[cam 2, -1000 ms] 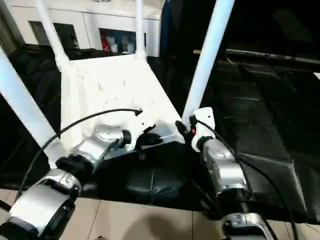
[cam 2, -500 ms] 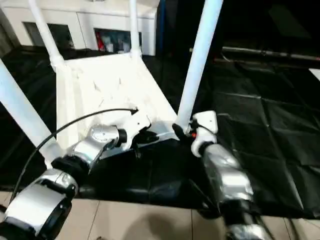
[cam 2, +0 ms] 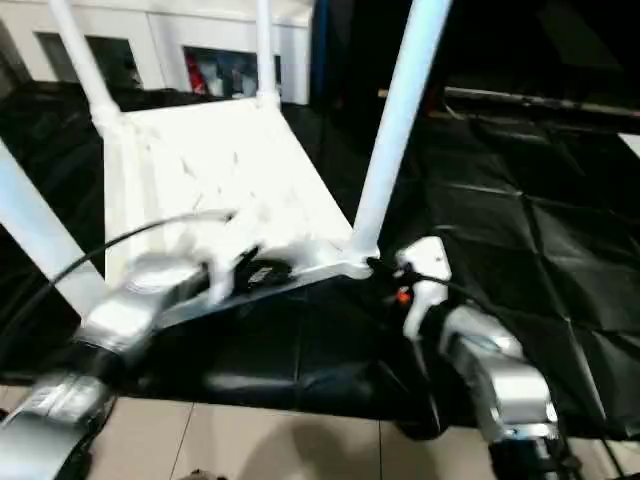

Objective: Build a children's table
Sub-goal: Rotate leg to tighten

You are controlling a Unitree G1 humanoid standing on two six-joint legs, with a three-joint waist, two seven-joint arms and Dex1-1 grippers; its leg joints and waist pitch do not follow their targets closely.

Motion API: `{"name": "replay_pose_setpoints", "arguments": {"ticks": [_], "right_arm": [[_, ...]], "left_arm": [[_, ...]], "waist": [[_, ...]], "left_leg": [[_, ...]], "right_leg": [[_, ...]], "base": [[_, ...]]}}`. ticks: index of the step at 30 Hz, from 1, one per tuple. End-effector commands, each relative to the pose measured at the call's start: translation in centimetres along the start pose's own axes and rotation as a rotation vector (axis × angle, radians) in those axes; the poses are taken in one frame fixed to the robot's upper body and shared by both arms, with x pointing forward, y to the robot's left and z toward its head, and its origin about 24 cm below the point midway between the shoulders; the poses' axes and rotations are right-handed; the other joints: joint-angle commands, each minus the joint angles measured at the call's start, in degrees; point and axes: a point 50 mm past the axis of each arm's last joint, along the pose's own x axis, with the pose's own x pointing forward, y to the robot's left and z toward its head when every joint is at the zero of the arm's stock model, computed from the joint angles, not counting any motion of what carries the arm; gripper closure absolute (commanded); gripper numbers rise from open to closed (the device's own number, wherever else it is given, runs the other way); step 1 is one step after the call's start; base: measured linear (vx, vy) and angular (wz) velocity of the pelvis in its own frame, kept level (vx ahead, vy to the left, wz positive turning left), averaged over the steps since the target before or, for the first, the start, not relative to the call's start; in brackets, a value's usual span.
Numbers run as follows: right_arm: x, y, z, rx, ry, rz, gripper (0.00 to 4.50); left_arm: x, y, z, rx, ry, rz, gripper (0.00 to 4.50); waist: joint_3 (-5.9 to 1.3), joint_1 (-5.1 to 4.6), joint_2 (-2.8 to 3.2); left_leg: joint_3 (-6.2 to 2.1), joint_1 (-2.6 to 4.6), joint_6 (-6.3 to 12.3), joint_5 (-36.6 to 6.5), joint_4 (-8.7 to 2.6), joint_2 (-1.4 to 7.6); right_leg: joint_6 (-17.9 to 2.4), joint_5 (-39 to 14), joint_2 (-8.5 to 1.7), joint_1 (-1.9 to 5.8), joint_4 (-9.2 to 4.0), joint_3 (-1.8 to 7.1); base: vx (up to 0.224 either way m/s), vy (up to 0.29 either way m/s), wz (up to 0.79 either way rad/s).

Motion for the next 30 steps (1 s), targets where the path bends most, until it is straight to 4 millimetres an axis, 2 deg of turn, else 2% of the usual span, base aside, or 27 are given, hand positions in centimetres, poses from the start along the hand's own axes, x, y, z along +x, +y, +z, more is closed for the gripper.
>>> {"name": "replay_pose_setpoints", "arguments": {"ticks": [1, 2, 3, 4, 5, 7, 8, 9, 10, 11, 13, 14, 15, 16, 17, 18, 21, 26, 30], "right_arm": [[1.0, 0.5, 0.1, -0.005, 0.001, 0.001, 2.18], [1.5, 0.7, 0.1, -0.001, -0.001, 0.004, 2.21], [2.1, 1.0, 0.0, 0.001, -0.004, 0.015, 2.27], [2.9, 1.4, -0.1, -0.001, -0.003, 0.021, 2.53], [3.1, 1.5, -0.2, -0.003, 0.0, 0.019, 2.53], [4.0, 1.3, -0.3, -0.025, 0.005, -0.027, 2.71], [4.4, 1.1, -0.2, -0.029, 0.004, -0.054, 2.84], [4.8, 1.0, -0.2, -0.031, 0.003, -0.076, 2.84], [5.1, 0.8, -0.1, -0.039, 0.003, -0.099, 3.04], [5.5, 0.6, 0.1, -0.043, 0.001, -0.132, 3.09], [6.0, 0.2, 0.3, -0.052, 0.0, -0.179, 3.23], [6.3, -0.1, 0.4, -0.06, 0.0, -0.204, 3.35], [6.4, -0.1, 0.5, -0.061, -0.001, -0.211, 3.46], [6.7, -0.3, 0.5, -0.063, -0.002, -0.223, 3.54], [6.8, -0.4, 0.6, -0.07, -0.001, -0.235, 3.6], [7.0, -0.5, 0.6, -0.077, 0.002, -0.249, 3.78], [7.4, -1.3, 0.8, -0.085, 0.006, -0.312, 3.94], [7.7, -3.6, 1.3, -0.063, -0.003, -0.478, 4.42], [7.8, -4.6, 1.8, -0.045, -0.018, -0.532, 4.5]], "left_arm": [[-1.0, -1.0, 0.4, 0.015, 0.033, -0.021, 2.62], [-1.6, -1.4, 0.3, 0.011, 0.049, -0.021, 2.56], [-2.0, -1.8, 0.3, -0.001, 0.053, -0.027, 2.5], [-2.7, -2.3, 0.2, -0.029, 0.058, -0.028, 2.29], [-2.9, -2.5, 0.2, -0.037, 0.064, -0.026, 2.29], [-3.5, -3.1, -0.2, -0.071, 0.077, -0.034, 2.11], [-3.8, -3.5, -0.4, -0.085, 0.082, -0.051, 2.03], [-4.1, -3.8, -0.6, -0.095, 0.086, -0.065, 2.03], [-4.4, -4.1, -0.8, -0.114, 0.086, -0.073, 1.83], [-4.8, -4.4, -1.1, -0.127, 0.088, -0.075, 1.73], [-5.6, -4.8, -1.7, -0.144, 0.094, -0.067, 1.63], [-6.1, -5.1, -2.1, -0.162, 0.1, -0.055, 1.54], [-6.4, -5.2, -2.2, -0.17, 0.102, -0.05, 1.4], [-6.7, -5.4, -2.5, -0.185, 0.105, -0.043, 1.29], [-7.1, -5.5, -2.7, -0.201, 0.106, -0.03, 1.22], [-7.6, -5.6, -3.1, -0.214, 0.114, -0.011, 1.11], [-9.0, -5.9, -4.1, -0.248, 0.127, 0.032, 0.9], [-11.0, -6.4, -4.7, -0.308, 0.103, 0.058, 0.41], [-12.4, -6.7, -4.8, -0.323, 0.107, 0.054, 0.09]], "waist": [[-3.22, -0.26, 0.41], [-3.34, -0.31, 0.6], [-3.08, -0.75, 0.4], [-3.29, -0.71, 0.76], [-3.22, -1.16, 0.67], [-3.25, -1.33, 0.81], [-3.3, -1.37, 0.52], [-3.27, -1.41, 0.67], [-3.29, -1.38, 0.8], [-3.27, -1.54, 0.62], [-3.38, -1.74, 0.77], [-3.38, -1.77, 0.8], [-3.37, -1.9, 0.81], [-3.4, -1.81, 1.15], [-3.35, -1.87, 1.1], [-3.36, -1.92, 1.06], [-3.33, -2.03, 1.03], [-3.31, -2.21, 1.27], [-3.35, -2.25, 1.16]], "left_leg": [[-1.27, 1.35, 0.83, -12.12, -4.05, 3.0], [-1.43, 1.29, 0.25, -11.61, -4.14, 3.07], [-1.29, 0.92, 0.45, -11.48, -4.25, 2.79], [-1.31, 1.23, 0.02, -11.4, -4.07, 2.72], [-1.31, 0.88, -0.04, -10.62, -4.1, 2.53], [-1.1, 1.11, -0.11, -9.6, -3.88, 2.35], [-1.12, 1.13, -0.15, -9.41, -3.85, 2.39], [-1.07, 1.1, -0.22, -9.19, -3.86, 2.23], [-1.11, 1.21, -0.39, -9.22, -3.83, 2.28], [-1.03, 1.21, -0.56, -9.16, -3.86, 2.23], [-1.1, 1.05, -0.66, -8.47, -3.78, 2.12], [-1.02, 1.21, -0.59, -8.46, -3.72, 2.13], [-1.05, 1.1, -0.53, -8.31, -3.72, 2.08], [-1.03, 1.2, -0.66, -8.37, -3.66, 2.03], [-0.93, 1.41, -0.75, -9.16, -3.7, 2.02], [-0.99, 1.31, -0.85, -9.25, -3.68, 1.99], [-1.01, 1.26, -1.2, -9.92, -3.74, 1.94], [-0.87, 1.7, -1.94, -12.34, -3.6, 1.86], [-0.96, 1.38, -1.6, -11.6, -3.57, 1.79]], "right_leg": [[-13.79, -6.17, -3.68, 1.98, -3.97, 2.41], [-13.83, -5.28, -3.8, 2.05, -3.6, 2.35], [-13.4, -5.42, -3.45, 2.07, -3.8, 2.39], [-13.42, -5.26, -3.55, 1.96, -3.62, 2.34], [-13.52, -4.61, -3.38, 2.14, -3.61, 2.33], [-13.69, -3.23, -3.17, 1.96, -3.55, 2.39], [-13.71, -3.28, -3.21, 1.99, -3.5, 2.37], [-13.56, -3.58, -3.15, 2.0, -3.52, 2.39], [-13.56, -3.64, -3.17, 1.92, -3.43, 2.39], [-13.45, -3.5, -3.02, 1.91, -3.44, 2.39], [-13.37, -2.66, -3.05, 2.07, -3.19, 2.39], [-13.15, -2.19, -2.91, 2.0, -3.23, 2.42], [-13.18, -1.84, -2.88, 2.1, -3.17, 2.4], [-12.97, -1.66, -2.88, 2.03, -3.11, 2.41], [-12.82, -2.24, -2.68, 1.84, -3.29, 2.38], [-12.89, -2.09, -2.71, 1.94, -3.16, 2.41], [-12.67, -2.73, -2.64, 1.96, -3.22, 2.4], [-12.67, -4.86, -2.56, 1.54, -3.28, 2.46], [-12.2, -3.58, -2.49, 1.8, -3.0, 2.4]], "base": [[0.0, 0.0, 0.0], [0.0, 0.0, 0.0], [0.0, 0.0, 0.0], [0.0, 0.0, 0.0], [0.0, 0.0, 0.0], [0.0, 0.0, 0.0], [0.0, 0.0, 0.0], [0.0, 0.0, 0.0], [0.0, 0.0, 0.0], [0.0, 0.0, 0.0], [0.0, 0.0, 0.0], [0.0, 0.0, 0.0], [0.0, 0.0, 0.0], [0.0, 0.0, 0.0], [0.0, 0.0, 0.0], [0.0, 0.0, 0.0], [0.0, 0.0, 0.0], [0.0, 0.0, 0.0], [0.0, 0.0, 0.0]]}}
